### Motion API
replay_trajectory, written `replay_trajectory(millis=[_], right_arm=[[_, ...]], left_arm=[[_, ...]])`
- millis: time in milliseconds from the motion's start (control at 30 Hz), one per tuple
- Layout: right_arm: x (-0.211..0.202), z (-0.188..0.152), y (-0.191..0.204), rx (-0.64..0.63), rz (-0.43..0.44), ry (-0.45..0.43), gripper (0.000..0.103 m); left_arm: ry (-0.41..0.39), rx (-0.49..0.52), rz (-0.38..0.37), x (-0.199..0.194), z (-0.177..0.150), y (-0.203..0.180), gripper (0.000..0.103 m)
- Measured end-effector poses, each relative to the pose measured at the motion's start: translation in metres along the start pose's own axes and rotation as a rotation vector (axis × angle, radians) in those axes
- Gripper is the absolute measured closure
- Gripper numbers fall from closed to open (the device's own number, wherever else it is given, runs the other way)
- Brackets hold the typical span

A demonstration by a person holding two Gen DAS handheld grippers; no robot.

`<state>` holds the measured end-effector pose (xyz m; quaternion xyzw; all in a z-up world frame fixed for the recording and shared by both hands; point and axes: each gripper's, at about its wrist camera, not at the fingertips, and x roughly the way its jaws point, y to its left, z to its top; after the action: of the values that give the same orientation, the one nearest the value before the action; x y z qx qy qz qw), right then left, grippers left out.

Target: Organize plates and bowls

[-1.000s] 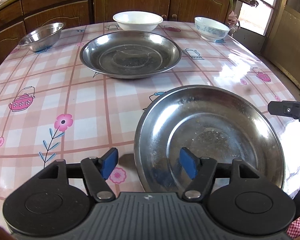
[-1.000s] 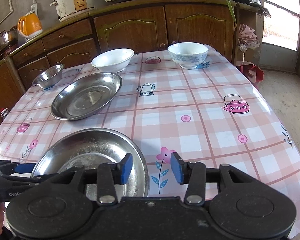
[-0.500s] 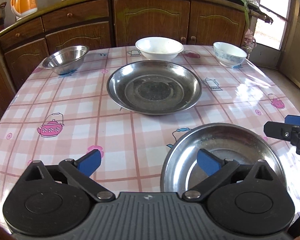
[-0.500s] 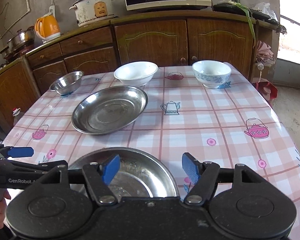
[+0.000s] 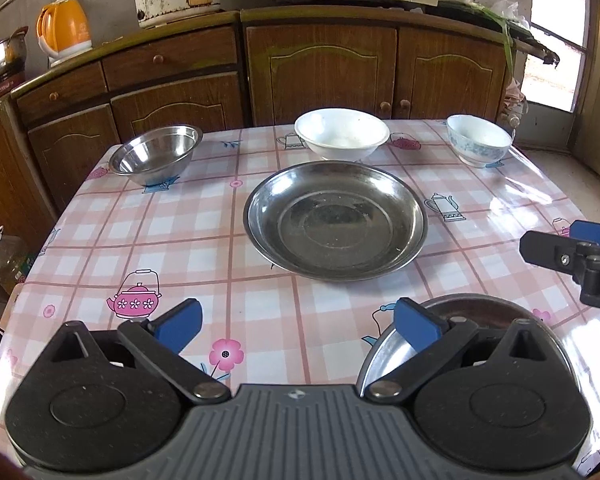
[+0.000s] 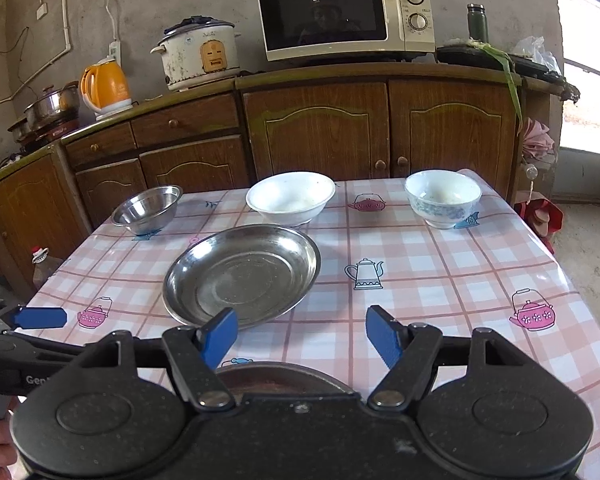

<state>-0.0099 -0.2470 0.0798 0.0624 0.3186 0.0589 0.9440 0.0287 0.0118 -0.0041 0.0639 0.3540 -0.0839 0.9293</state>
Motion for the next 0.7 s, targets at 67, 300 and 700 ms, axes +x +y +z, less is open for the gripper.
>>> replay_trajectory(millis=[67,300,700], right_arm=[[0.000,0.003,0.004,-0.025,-0.006,-0.003,0.019],[0.005,0.012,0.009,-0.044,0.005,0.005,0.019],[0.020,0.023,0.014,-0.047,0.011,0.015,0.019]], left_arm=[[-0.001,-0.012,-0.006,0.000,0.003,0.003,0.000],[0.006,-0.026,-0.014,0.004,0.010,0.008,0.000],[0.017,-0.034,-0.011,0.018,0.019,0.015,0.000]])
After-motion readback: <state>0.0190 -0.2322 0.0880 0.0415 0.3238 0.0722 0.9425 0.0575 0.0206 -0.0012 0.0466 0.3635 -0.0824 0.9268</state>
